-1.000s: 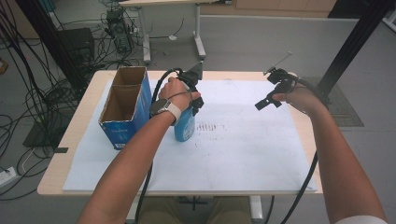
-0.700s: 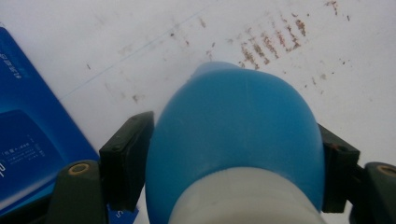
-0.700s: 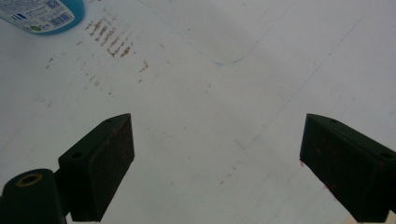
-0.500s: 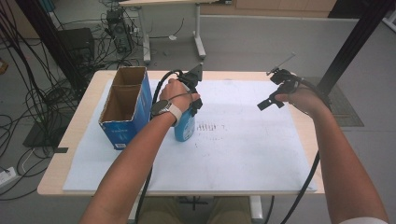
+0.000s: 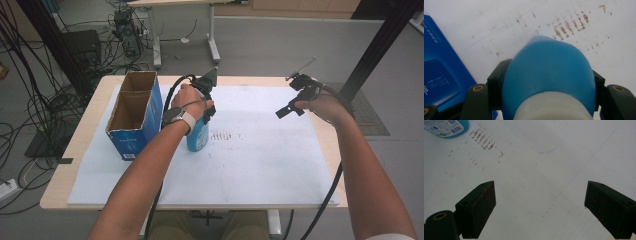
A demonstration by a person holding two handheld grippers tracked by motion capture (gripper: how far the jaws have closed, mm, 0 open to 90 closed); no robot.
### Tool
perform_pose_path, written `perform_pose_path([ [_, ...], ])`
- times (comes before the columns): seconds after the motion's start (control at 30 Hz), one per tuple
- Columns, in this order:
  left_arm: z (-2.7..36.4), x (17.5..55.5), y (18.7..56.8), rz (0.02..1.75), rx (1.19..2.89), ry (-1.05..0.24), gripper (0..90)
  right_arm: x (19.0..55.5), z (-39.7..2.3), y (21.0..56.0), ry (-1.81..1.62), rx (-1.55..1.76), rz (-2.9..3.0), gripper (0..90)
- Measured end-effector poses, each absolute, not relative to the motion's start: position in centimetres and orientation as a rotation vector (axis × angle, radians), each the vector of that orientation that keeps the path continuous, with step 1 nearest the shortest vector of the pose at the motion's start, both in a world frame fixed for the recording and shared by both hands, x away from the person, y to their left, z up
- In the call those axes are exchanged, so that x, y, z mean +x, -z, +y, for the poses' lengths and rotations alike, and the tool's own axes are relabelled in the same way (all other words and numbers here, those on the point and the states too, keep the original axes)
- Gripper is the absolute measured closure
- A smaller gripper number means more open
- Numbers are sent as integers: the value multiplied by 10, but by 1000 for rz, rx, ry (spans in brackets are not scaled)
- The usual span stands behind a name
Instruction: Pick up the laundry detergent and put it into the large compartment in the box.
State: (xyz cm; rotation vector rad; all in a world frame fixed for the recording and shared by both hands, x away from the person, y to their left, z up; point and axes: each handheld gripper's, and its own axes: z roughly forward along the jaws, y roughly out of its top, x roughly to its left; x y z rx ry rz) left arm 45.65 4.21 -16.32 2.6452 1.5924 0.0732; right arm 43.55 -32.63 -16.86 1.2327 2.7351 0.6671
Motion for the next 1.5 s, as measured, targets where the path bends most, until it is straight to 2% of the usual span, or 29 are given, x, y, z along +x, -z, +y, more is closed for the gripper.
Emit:
perform_pose_path([
  [1.5,43,457,163,1600,2644,-59,380,434,-326,163,-649,1239,2725,104],
])
